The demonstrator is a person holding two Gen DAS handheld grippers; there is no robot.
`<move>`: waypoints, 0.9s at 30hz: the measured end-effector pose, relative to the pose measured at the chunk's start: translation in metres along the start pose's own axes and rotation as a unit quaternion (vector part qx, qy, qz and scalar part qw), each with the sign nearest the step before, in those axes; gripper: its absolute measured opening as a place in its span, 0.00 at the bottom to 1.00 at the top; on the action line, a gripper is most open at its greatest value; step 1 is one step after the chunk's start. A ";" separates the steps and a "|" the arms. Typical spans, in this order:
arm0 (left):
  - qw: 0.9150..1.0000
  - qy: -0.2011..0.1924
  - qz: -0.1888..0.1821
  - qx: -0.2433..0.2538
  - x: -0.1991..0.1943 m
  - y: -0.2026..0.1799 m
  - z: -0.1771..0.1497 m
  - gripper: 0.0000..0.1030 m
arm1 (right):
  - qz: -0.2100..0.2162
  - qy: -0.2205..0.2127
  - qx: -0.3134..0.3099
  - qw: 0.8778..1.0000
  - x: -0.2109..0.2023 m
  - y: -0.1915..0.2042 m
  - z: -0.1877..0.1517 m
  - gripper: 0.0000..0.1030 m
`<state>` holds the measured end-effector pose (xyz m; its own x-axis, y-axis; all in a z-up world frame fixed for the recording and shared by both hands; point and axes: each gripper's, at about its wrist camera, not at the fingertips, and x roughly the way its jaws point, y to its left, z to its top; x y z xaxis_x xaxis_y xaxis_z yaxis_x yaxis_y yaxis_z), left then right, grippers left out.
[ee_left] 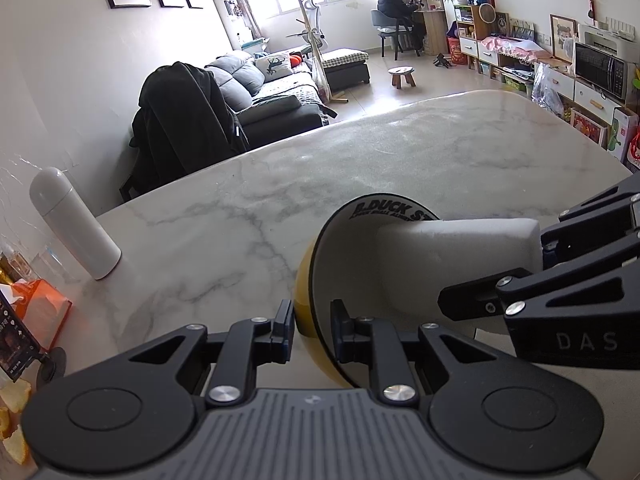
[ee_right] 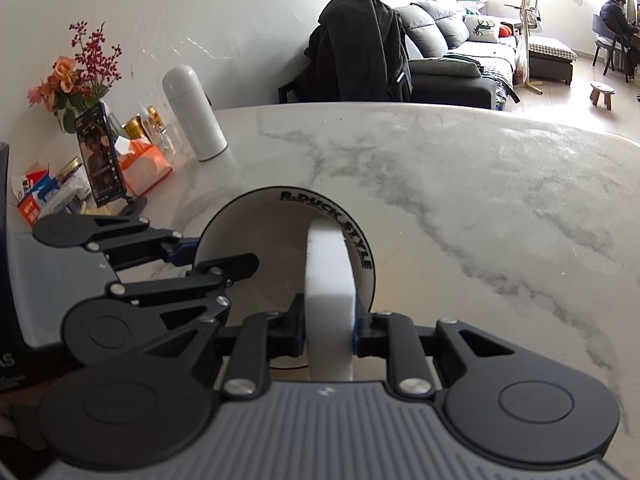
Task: Clean bowl
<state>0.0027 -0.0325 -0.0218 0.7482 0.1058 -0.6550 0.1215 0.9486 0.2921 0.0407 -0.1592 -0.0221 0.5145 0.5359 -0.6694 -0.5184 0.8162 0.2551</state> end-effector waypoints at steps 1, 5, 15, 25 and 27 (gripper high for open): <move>1.000 0.000 0.000 0.000 0.000 0.000 0.000 0.18 | 0.000 0.002 0.000 1.000 0.001 0.000 -0.001 0.22; 1.000 0.001 -0.001 0.001 0.002 -0.002 0.000 0.18 | 0.002 0.012 0.006 1.000 0.007 -0.001 -0.005 0.22; 1.000 0.014 -0.005 -0.004 0.005 0.001 -0.003 0.18 | 0.013 0.020 0.001 1.000 0.012 0.007 -0.008 0.22; 0.999 0.026 -0.025 -0.023 0.007 0.013 -0.008 0.22 | 0.007 0.012 -0.007 1.000 0.015 0.013 -0.004 0.21; 0.999 0.017 -0.022 -0.022 0.005 0.015 -0.004 0.30 | 0.002 0.016 -0.015 1.000 0.017 0.017 -0.006 0.21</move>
<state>0.0057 -0.0167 -0.0231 0.7205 0.0736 -0.6895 0.1245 0.9645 0.2330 0.0370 -0.1375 -0.0334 0.4906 0.5326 -0.6897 -0.5419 0.8063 0.2372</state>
